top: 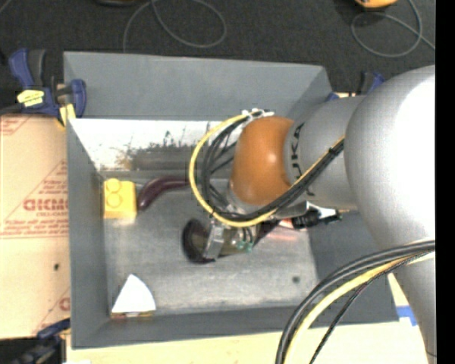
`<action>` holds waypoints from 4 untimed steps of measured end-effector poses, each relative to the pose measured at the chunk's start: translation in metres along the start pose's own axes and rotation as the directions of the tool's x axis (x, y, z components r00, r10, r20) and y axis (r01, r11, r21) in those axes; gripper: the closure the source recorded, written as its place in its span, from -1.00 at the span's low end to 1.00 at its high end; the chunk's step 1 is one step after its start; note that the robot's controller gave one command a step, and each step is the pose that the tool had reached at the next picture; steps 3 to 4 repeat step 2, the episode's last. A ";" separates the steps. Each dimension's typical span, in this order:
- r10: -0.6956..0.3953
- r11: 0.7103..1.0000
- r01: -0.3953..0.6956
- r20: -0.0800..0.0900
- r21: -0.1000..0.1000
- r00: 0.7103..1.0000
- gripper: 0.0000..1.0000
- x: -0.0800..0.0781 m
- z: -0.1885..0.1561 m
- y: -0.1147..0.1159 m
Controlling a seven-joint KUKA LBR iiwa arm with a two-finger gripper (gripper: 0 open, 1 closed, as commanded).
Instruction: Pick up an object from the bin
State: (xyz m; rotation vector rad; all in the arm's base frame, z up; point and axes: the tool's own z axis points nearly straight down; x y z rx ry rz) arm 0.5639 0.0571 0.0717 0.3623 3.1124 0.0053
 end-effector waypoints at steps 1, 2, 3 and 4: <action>0.000 1.000 0.000 0.000 0.000 1.000 1.00 0.000 0.000 0.000; 0.036 0.999 -0.036 0.005 -0.001 0.999 1.00 -0.004 -0.151 -0.003; 0.036 0.999 -0.036 0.005 -0.001 0.999 1.00 -0.004 -0.151 -0.003; 0.036 0.999 -0.036 0.005 -0.001 0.999 1.00 -0.004 -0.151 -0.003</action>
Offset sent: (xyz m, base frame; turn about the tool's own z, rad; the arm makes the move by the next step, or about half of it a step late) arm 0.0004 -0.0031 0.1492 0.0407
